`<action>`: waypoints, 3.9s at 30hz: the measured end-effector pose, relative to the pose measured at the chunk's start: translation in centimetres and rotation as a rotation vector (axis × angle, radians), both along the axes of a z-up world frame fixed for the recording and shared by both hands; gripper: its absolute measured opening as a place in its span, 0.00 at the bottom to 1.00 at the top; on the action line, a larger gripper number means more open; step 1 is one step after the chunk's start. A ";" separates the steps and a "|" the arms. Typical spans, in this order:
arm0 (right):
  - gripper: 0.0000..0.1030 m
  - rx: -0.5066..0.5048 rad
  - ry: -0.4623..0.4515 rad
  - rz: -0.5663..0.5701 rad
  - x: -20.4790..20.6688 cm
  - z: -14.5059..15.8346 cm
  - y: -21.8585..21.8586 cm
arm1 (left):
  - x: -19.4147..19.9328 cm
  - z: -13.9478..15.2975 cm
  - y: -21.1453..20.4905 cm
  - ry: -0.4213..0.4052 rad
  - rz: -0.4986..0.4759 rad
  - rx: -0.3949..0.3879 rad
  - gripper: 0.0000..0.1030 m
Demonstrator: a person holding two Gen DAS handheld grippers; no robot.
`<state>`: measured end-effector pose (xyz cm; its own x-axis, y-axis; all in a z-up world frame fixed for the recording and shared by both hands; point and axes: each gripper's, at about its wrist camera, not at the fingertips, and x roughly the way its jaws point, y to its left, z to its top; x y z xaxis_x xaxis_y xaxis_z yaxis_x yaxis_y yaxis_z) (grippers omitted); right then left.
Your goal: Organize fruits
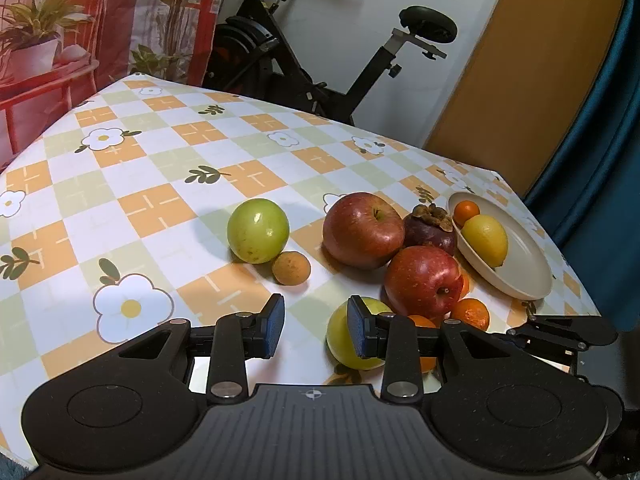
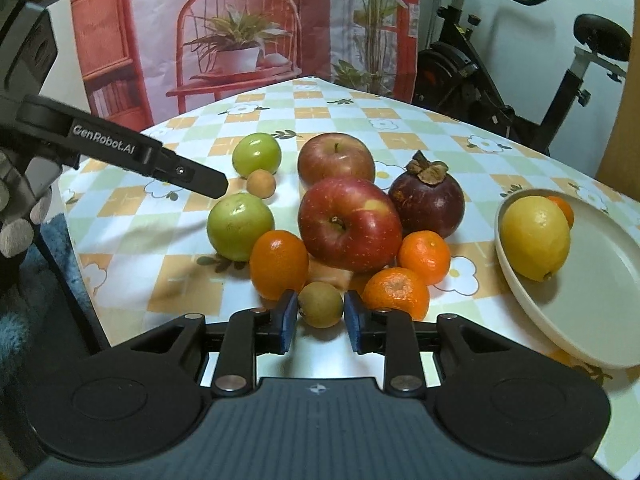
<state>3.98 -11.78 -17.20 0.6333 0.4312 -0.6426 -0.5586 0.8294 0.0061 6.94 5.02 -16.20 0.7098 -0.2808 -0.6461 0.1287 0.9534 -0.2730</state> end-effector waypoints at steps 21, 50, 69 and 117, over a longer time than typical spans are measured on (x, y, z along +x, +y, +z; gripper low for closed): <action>0.27 0.141 -0.030 -0.020 -0.9 0.9 -2.0 | 4.5 -0.7 -1.1 0.069 0.121 0.028 0.28; 0.27 0.233 -0.050 -0.074 -1.1 1.2 -4.0 | 3.5 0.4 -3.0 0.002 0.160 0.147 0.28; 0.27 0.295 -0.118 -0.313 -0.6 2.6 -10.6 | 2.8 4.7 -14.0 -0.170 -0.233 0.157 0.28; 0.41 0.316 -0.145 -0.395 -0.2 0.4 -15.2 | 6.3 2.3 -17.5 -0.038 -0.283 0.128 0.54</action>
<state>3.82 -26.97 -16.81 0.8597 0.2999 -0.4134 -0.2171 0.9473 0.2357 13.20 -12.48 -13.85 0.6390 -0.3894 -0.6634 0.4022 0.9043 -0.1434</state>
